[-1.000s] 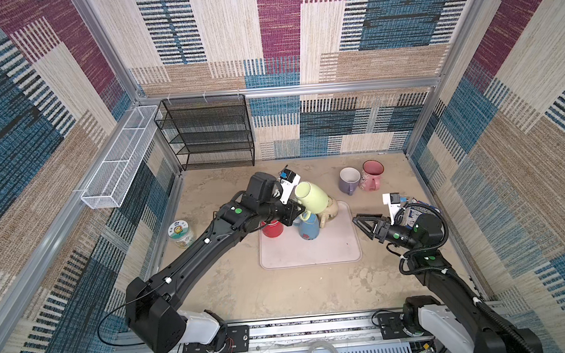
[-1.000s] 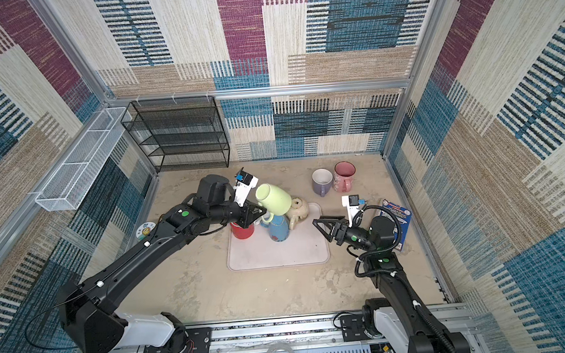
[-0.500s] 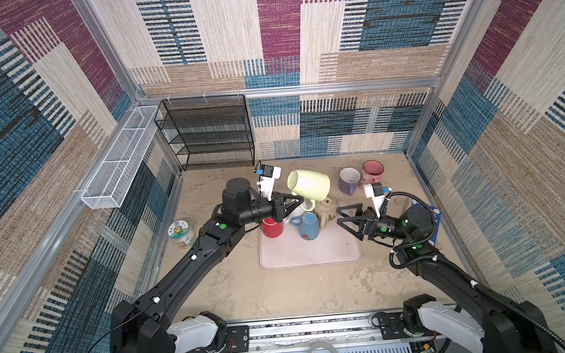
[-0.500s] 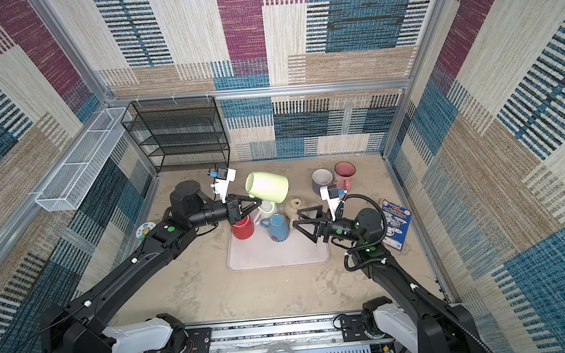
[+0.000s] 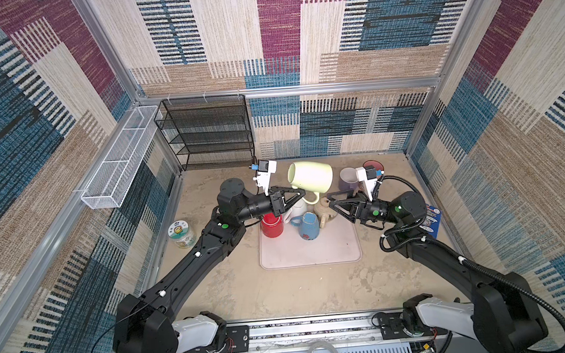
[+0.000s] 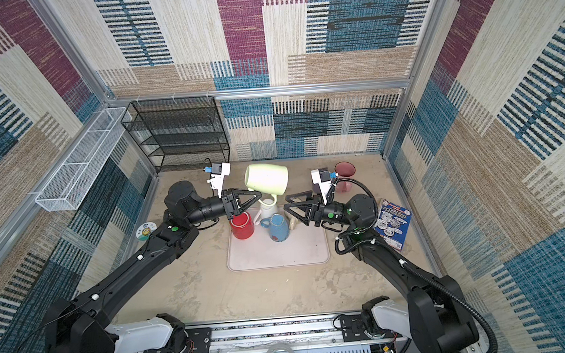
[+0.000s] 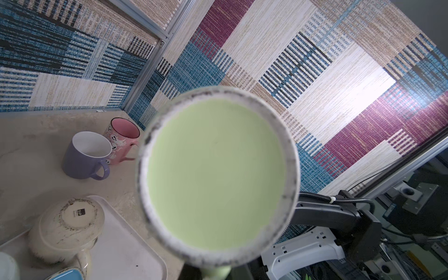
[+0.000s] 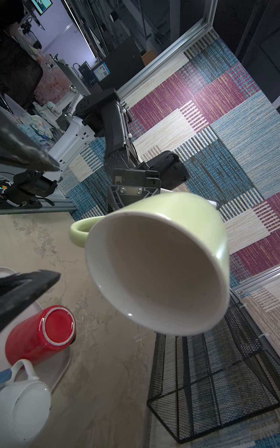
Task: Turn the mug right side up
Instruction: Place the mug at the top-center of the table.
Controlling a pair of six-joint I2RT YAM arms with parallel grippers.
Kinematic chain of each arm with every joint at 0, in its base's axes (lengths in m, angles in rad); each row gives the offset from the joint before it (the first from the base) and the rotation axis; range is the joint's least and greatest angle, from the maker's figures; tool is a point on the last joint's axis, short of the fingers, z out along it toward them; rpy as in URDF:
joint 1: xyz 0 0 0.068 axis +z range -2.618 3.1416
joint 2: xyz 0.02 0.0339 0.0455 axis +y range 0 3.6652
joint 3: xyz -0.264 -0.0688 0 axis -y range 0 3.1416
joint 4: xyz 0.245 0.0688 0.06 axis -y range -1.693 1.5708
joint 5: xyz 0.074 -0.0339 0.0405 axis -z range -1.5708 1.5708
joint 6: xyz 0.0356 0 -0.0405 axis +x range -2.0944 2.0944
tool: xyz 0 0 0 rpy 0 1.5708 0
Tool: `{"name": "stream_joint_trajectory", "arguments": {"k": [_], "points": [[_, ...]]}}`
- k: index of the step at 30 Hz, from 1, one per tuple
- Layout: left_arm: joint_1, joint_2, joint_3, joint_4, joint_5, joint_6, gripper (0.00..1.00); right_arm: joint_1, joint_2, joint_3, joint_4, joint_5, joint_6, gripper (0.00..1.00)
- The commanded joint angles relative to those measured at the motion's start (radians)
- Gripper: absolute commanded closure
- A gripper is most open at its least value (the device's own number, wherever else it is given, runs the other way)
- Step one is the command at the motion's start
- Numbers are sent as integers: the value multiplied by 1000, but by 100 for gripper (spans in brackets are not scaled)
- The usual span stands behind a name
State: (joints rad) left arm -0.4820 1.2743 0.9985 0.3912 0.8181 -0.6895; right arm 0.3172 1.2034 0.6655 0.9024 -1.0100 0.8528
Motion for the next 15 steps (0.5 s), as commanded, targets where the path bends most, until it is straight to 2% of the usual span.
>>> {"name": "stream_joint_trajectory", "arguments": {"k": [1, 15], "points": [[2, 9, 2, 162, 28, -29, 100, 6, 23, 21, 88, 13, 56, 38], [1, 113, 26, 320, 61, -102, 100, 24, 126, 103, 161, 28, 118, 49]]}}
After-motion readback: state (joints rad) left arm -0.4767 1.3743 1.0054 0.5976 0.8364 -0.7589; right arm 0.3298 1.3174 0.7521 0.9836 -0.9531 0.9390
